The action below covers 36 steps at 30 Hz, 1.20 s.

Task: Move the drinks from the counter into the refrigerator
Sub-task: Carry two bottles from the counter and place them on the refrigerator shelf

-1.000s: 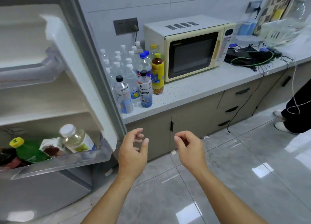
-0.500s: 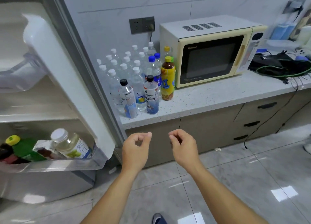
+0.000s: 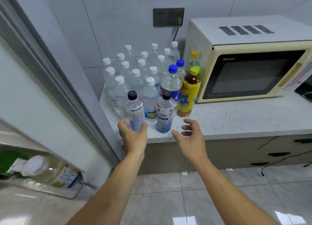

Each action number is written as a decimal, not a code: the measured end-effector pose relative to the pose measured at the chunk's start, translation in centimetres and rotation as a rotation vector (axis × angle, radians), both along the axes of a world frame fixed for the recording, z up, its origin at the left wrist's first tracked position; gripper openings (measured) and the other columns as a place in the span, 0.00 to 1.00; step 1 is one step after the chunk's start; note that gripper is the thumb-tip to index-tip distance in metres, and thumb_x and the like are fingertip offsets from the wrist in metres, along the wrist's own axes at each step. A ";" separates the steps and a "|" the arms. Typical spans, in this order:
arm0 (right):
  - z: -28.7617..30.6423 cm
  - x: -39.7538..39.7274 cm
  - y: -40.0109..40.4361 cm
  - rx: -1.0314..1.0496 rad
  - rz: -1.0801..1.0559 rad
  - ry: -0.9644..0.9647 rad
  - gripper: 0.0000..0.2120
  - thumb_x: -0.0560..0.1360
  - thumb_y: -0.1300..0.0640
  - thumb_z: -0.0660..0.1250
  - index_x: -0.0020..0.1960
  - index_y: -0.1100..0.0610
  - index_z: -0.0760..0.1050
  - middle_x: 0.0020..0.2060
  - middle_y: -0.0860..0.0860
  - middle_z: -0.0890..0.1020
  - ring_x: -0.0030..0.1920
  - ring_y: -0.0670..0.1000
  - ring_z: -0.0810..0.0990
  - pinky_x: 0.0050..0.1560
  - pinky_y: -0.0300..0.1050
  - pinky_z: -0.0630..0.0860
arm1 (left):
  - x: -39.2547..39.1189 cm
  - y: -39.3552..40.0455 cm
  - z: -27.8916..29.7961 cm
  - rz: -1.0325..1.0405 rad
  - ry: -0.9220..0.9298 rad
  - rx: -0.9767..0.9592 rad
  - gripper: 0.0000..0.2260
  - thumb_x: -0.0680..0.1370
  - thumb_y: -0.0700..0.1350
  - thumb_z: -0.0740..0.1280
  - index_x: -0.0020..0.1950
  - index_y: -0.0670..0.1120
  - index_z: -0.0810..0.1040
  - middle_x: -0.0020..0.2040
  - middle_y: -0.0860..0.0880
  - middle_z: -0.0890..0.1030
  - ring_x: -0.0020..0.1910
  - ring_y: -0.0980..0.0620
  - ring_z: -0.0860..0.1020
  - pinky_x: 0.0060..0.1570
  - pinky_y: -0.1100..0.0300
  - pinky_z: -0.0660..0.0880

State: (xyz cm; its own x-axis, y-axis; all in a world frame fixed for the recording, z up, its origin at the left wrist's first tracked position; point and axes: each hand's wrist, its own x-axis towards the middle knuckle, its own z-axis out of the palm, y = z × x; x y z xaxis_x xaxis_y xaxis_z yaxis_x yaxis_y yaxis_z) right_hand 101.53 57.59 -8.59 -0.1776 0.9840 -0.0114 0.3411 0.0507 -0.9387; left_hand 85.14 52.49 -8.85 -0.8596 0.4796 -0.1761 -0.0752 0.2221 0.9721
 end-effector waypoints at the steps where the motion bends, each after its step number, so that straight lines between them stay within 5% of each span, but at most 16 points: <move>1: -0.2 -0.7 0.8 0.020 0.024 -0.002 0.29 0.69 0.46 0.77 0.65 0.45 0.68 0.54 0.44 0.77 0.52 0.43 0.77 0.49 0.39 0.76 | -0.5 0.8 0.2 0.028 0.031 0.003 0.35 0.73 0.48 0.75 0.74 0.53 0.59 0.72 0.52 0.66 0.57 0.58 0.69 0.53 0.64 0.66; 4: -0.7 -2.7 3.6 0.078 0.085 0.014 0.40 0.66 0.43 0.79 0.71 0.48 0.64 0.64 0.46 0.73 0.60 0.47 0.75 0.59 0.43 0.74 | -1.7 2.9 1.0 0.072 0.075 0.014 0.36 0.70 0.51 0.76 0.72 0.57 0.60 0.67 0.57 0.65 0.47 0.66 0.70 0.42 0.75 0.61; 6: -0.5 -4.2 5.0 0.110 0.127 0.039 0.41 0.65 0.43 0.80 0.71 0.49 0.64 0.65 0.46 0.73 0.62 0.45 0.74 0.62 0.41 0.72 | -2.4 3.7 1.4 0.063 0.093 0.000 0.37 0.69 0.51 0.77 0.72 0.58 0.61 0.65 0.59 0.65 0.49 0.66 0.71 0.46 0.73 0.66; 9: -0.4 -5.8 6.3 0.147 0.191 0.118 0.37 0.63 0.44 0.81 0.66 0.48 0.68 0.59 0.42 0.77 0.59 0.39 0.77 0.59 0.36 0.73 | -3.2 4.4 1.9 0.060 0.060 -0.035 0.37 0.67 0.50 0.79 0.69 0.55 0.63 0.67 0.52 0.72 0.58 0.53 0.76 0.60 0.54 0.75; 11: -0.7 -6.3 6.8 0.135 0.187 0.138 0.36 0.62 0.45 0.82 0.65 0.50 0.70 0.58 0.44 0.80 0.59 0.42 0.79 0.59 0.40 0.76 | -3.3 4.9 2.1 0.072 0.086 -0.064 0.35 0.65 0.51 0.80 0.66 0.53 0.64 0.64 0.48 0.74 0.58 0.50 0.77 0.60 0.50 0.76; 18: -0.9 -6.0 7.1 0.061 0.164 0.132 0.30 0.63 0.48 0.80 0.57 0.43 0.65 0.48 0.35 0.79 0.49 0.33 0.79 0.46 0.31 0.74 | -3.0 5.5 2.6 0.104 0.115 -0.082 0.29 0.65 0.53 0.79 0.57 0.57 0.65 0.50 0.60 0.77 0.47 0.61 0.78 0.37 0.66 0.69; 21: -0.9 -4.4 7.0 0.017 0.169 0.133 0.30 0.64 0.50 0.79 0.56 0.42 0.64 0.44 0.34 0.80 0.46 0.30 0.78 0.41 0.28 0.71 | -2.0 4.6 2.7 0.133 0.173 -0.133 0.28 0.61 0.60 0.77 0.53 0.61 0.64 0.47 0.62 0.77 0.44 0.63 0.77 0.36 0.65 0.69; 24: -0.9 -2.5 7.2 0.005 0.200 0.137 0.30 0.64 0.50 0.78 0.58 0.39 0.65 0.43 0.27 0.79 0.44 0.29 0.78 0.40 0.24 0.70 | -0.9 3.5 2.3 0.130 0.242 -0.185 0.29 0.59 0.62 0.75 0.56 0.63 0.69 0.53 0.61 0.79 0.50 0.58 0.79 0.46 0.60 0.76; 28: -1.1 -0.1 6.4 -0.001 0.243 0.182 0.31 0.63 0.52 0.80 0.61 0.43 0.69 0.48 0.31 0.79 0.49 0.37 0.78 0.49 0.31 0.72 | 1.1 1.5 2.1 0.147 0.195 -0.087 0.28 0.59 0.60 0.76 0.57 0.60 0.75 0.52 0.62 0.81 0.51 0.59 0.79 0.47 0.61 0.76; 31: -1.5 1.6 5.3 -0.009 0.290 0.246 0.31 0.62 0.53 0.81 0.60 0.45 0.71 0.50 0.38 0.81 0.50 0.37 0.79 0.44 0.30 0.74 | 3.8 -1.1 1.9 0.184 0.110 0.021 0.22 0.61 0.55 0.79 0.51 0.61 0.76 0.47 0.62 0.82 0.49 0.59 0.81 0.46 0.62 0.77; 36: -3.0 3.1 2.7 -0.072 0.381 0.288 0.29 0.62 0.54 0.81 0.59 0.47 0.71 0.51 0.44 0.82 0.52 0.46 0.81 0.51 0.46 0.80 | 7.6 -6.9 1.3 0.185 -0.142 0.205 0.18 0.64 0.43 0.77 0.50 0.58 0.79 0.46 0.54 0.85 0.46 0.51 0.84 0.48 0.42 0.82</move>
